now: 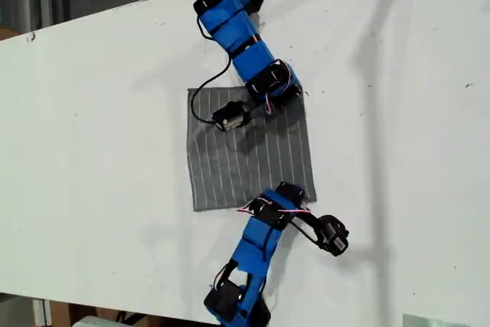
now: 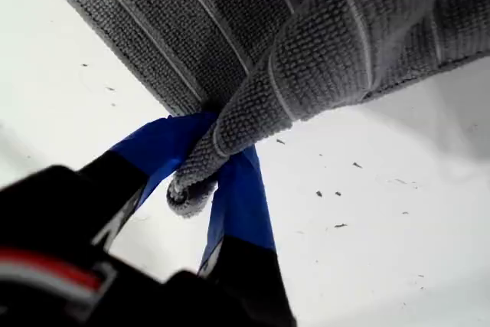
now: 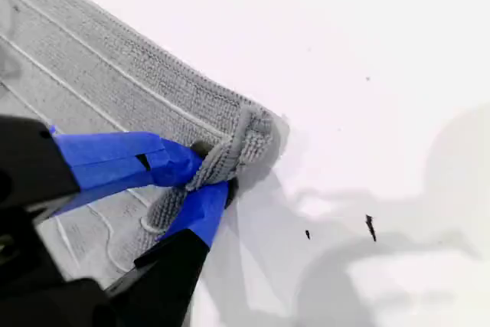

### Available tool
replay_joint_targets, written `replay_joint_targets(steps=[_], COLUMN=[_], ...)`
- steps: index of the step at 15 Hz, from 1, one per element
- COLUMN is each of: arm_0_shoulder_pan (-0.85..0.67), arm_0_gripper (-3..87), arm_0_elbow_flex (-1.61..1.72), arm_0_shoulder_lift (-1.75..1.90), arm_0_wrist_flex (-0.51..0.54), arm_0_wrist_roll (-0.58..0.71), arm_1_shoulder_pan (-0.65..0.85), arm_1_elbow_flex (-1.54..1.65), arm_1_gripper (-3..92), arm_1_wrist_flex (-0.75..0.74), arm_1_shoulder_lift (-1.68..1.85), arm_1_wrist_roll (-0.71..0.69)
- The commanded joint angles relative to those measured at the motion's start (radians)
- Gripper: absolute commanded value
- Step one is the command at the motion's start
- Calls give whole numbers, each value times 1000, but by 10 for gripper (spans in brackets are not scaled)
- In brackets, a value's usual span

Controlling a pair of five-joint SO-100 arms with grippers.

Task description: Grasp corners of a square towel and fold twice.

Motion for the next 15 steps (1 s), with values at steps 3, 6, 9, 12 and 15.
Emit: replay_joint_targets(steps=[3,6,9,12,15], arm_0_shoulder_pan=[-26,-347,-719,-917,-914], arm_0_gripper=[-4,-4,-3,-3,-3], arm_0_elbow_flex=[-183,11,411,733,1009], arm_0_shoulder_lift=[439,782,1002,1069,1124], arm_0_wrist_flex=[255,362,307,172,11], arm_0_wrist_roll=[272,430,528,537,469], arm_1_shoulder_pan=[54,342,692,870,847], arm_1_elbow_flex=[-299,-114,-89,-339,-449], arm_1_gripper=[-1,-1,-1,-1,-1], arm_1_wrist_flex=[328,314,219,166,156], arm_1_shoulder_lift=[189,440,425,107,-161], arm_1_wrist_roll=[-28,-233,-509,-689,-699])
